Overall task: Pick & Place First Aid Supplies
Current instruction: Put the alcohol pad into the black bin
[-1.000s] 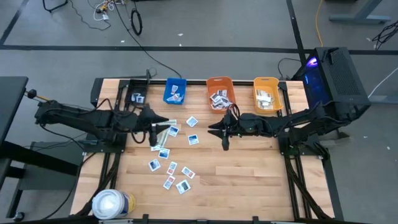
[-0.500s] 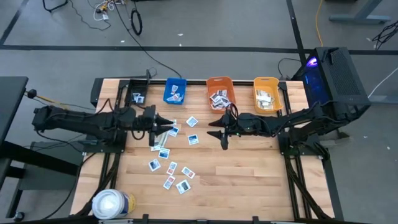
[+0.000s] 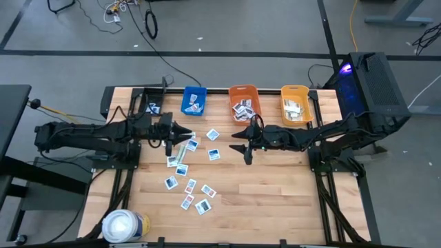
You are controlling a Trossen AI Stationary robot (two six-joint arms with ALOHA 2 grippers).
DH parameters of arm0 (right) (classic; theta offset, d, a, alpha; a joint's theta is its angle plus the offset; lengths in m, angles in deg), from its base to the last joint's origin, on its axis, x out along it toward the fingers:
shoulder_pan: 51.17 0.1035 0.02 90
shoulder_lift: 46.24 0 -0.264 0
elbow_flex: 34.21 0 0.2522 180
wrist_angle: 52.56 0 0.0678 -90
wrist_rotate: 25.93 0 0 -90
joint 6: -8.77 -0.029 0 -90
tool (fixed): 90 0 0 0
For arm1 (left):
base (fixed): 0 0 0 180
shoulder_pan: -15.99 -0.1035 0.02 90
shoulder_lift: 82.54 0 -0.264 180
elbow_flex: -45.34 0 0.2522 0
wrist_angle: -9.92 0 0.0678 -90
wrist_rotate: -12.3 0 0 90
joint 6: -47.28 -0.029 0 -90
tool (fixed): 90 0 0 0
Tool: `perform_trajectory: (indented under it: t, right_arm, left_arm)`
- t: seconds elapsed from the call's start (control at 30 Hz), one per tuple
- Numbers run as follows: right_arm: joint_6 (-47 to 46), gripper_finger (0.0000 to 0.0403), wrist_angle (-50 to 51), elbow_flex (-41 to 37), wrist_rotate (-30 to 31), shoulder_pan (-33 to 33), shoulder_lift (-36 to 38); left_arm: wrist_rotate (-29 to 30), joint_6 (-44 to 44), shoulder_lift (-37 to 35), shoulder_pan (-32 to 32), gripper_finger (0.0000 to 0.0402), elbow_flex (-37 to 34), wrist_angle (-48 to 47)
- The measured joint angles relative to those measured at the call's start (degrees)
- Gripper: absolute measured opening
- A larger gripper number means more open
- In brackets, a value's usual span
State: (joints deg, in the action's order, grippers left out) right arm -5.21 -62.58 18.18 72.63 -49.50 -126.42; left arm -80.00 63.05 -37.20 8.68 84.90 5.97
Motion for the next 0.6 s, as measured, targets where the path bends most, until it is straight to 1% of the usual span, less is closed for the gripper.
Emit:
perform_trajectory:
  t: [0.1,0.23,0.37,0.5,0.6]
  right_arm:
    - [1.5,0.0240,3.1,2.0,-0.4,0.0,-1.1]
    - [3.6,0.0240,7.3,8.0,-1.6,0.0,-4.3]
    - [6.7,0.0240,8.5,13.5,-3.0,-0.1,-8.6]
    - [7.0,0.0240,8.6,16.0,-3.1,-0.2,-12.2]
    - [5.8,0.0240,9.0,16.2,-5.6,-0.2,-14.5]
  left_arm:
    - [0.0,0.6,0.0,0.0,0.0115,0.0,0.0]
    - [0.0,1.8,0.0,0.0,0.0115,0.0,-0.1]
    - [0.0,1.6,0.0,0.0,0.0115,0.0,-0.3]
    - [-2.7,1.5,-0.4,0.0,0.0115,0.0,-2.0]
    - [-4.3,1.5,-0.9,0.0,0.0115,0.1,-4.2]
